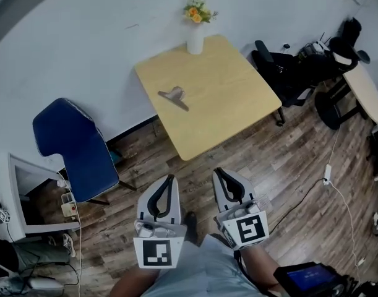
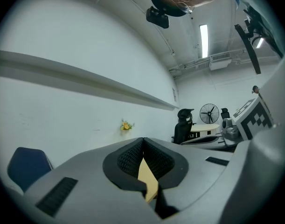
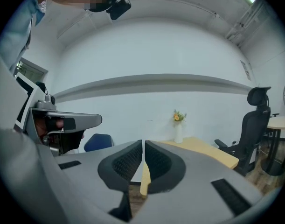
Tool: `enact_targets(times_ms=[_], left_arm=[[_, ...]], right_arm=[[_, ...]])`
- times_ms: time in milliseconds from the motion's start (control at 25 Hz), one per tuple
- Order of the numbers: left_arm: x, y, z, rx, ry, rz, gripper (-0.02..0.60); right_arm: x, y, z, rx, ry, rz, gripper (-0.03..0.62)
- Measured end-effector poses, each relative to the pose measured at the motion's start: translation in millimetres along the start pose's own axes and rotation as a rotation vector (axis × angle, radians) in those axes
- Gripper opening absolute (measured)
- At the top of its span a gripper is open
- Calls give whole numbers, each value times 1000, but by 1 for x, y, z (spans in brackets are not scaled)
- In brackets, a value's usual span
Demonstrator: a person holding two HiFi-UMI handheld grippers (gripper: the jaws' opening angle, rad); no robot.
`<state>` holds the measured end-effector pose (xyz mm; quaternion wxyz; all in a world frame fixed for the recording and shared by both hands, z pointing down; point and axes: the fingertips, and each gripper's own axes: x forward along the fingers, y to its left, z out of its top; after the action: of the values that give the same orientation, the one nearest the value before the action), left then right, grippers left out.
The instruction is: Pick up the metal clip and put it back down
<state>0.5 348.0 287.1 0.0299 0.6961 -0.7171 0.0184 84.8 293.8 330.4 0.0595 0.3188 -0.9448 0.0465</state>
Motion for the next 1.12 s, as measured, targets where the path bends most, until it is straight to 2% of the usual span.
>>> enact_targets(times_ms=[240, 480, 640, 920, 1120], left_arm=[[35, 11, 22, 14, -47, -20, 18], [75, 7, 11, 22, -6, -37, 18], [121, 9, 6, 40, 22, -35, 18], [208, 5, 11, 65, 54, -7, 18], [246, 4, 34, 83, 33, 48, 18]], right_arm=[[26, -24, 33, -29, -48, -30, 49], [52, -56, 27, 2, -43, -42, 49], [83, -85, 22, 29, -26, -26, 49], [142, -153, 28, 65, -26, 12, 49], [175, -185, 60, 49, -47, 61, 49]])
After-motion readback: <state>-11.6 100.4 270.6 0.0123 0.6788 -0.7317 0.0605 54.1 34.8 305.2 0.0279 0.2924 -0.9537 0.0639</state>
